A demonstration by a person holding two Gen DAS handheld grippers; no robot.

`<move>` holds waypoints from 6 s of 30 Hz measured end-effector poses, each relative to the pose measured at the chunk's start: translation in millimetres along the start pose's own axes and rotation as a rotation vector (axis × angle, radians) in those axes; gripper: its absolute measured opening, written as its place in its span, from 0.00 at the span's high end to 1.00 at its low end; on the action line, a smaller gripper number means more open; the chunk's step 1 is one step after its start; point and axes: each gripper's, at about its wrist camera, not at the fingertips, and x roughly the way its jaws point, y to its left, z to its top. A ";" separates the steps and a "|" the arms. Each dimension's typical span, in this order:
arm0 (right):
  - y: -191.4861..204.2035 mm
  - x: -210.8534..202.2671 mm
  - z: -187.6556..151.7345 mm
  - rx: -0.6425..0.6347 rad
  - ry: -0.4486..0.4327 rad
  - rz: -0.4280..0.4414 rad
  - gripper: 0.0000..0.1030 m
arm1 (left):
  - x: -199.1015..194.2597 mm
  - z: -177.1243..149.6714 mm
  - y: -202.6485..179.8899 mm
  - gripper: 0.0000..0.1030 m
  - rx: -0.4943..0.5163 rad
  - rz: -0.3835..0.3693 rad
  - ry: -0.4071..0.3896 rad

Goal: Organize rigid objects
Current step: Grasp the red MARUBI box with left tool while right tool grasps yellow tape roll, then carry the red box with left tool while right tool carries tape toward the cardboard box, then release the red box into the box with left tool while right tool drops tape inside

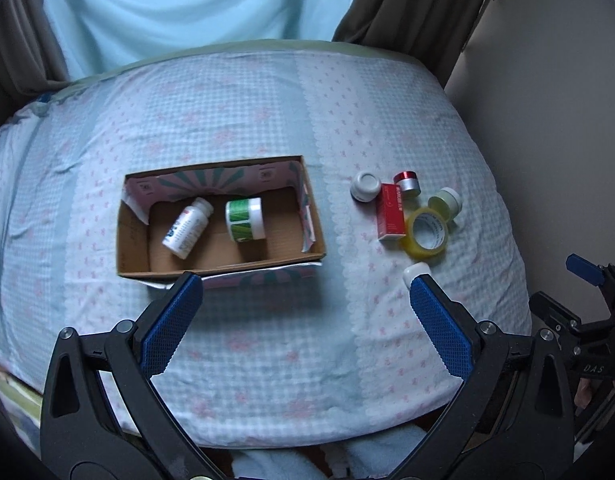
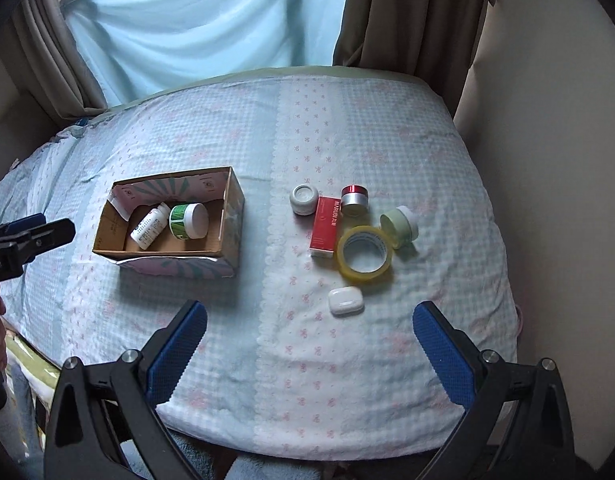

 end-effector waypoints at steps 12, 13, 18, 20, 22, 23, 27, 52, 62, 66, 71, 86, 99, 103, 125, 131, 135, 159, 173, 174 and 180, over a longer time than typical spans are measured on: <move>-67.8 49.6 -3.5 -0.012 0.041 0.071 0.00 | 81.9 40.6 -94.7 0.00 0.069 -0.023 0.078; -70.8 56.2 -3.3 -0.009 0.046 0.064 0.00 | 92.4 45.2 -98.9 0.00 0.072 -0.021 0.097; -84.8 94.3 -5.0 0.003 0.058 0.084 0.00 | 155.3 64.1 -117.8 0.00 0.115 -0.023 0.193; -86.1 112.3 -6.7 -0.014 0.049 0.069 0.00 | 182.1 69.7 -124.2 0.00 0.115 -0.045 0.232; -87.0 133.3 -10.1 -0.024 0.036 0.060 0.00 | 209.5 73.5 -129.9 0.00 0.123 -0.041 0.260; -87.7 144.7 -12.4 -0.024 0.033 0.057 0.00 | 224.2 75.1 -133.3 0.00 0.132 -0.031 0.275; -90.7 188.4 -20.7 -0.020 0.035 0.059 0.00 | 278.7 79.2 -142.8 0.00 0.146 -0.017 0.326; -83.8 313.9 -3.1 -0.154 0.004 0.034 0.00 | 411.2 75.7 -161.3 0.49 0.149 0.009 0.483; -82.9 316.9 7.7 -0.197 0.032 0.060 0.05 | 408.9 76.1 -167.0 0.60 0.167 -0.009 0.465; -81.8 317.5 11.7 -0.201 0.036 0.060 0.05 | 397.1 74.7 -159.3 0.61 0.181 -0.015 0.452; -84.0 306.7 11.6 -0.201 0.026 0.056 0.05 | 370.6 78.1 -159.6 0.62 0.186 -0.022 0.420; -89.0 201.0 36.4 -0.122 -0.034 0.037 0.06 | 222.6 89.6 -139.2 0.62 0.119 -0.075 0.253; -56.6 68.5 85.9 -0.141 -0.115 0.067 0.05 | 64.7 95.9 -70.9 0.62 0.021 -0.059 0.060; -30.7 43.2 102.0 -0.159 -0.139 0.089 0.05 | 33.2 94.2 -33.4 0.62 -0.016 -0.065 0.011; 186.6 56.5 127.3 0.105 -0.005 0.164 0.05 | 42.7 86.7 209.4 0.62 0.087 -0.082 0.095; 223.9 88.1 132.5 0.137 0.068 0.151 0.05 | 78.2 81.1 240.9 0.62 0.088 -0.074 0.141; 236.0 115.4 134.8 0.088 0.074 0.119 0.05 | 106.1 80.7 253.7 0.62 0.058 -0.083 0.182; 220.8 263.0 116.2 0.100 0.212 0.098 0.02 | 214.1 69.1 254.2 0.00 0.088 -0.063 0.335; 215.7 246.5 106.5 0.073 0.147 0.122 0.00 | 200.3 54.3 244.5 0.00 0.093 -0.086 0.346; 215.5 245.3 105.8 0.075 0.150 0.123 0.00 | 197.4 53.8 244.1 0.00 0.093 -0.085 0.341; 212.4 227.7 105.9 0.079 0.144 0.117 0.00 | 174.5 52.0 244.1 0.00 0.089 -0.076 0.293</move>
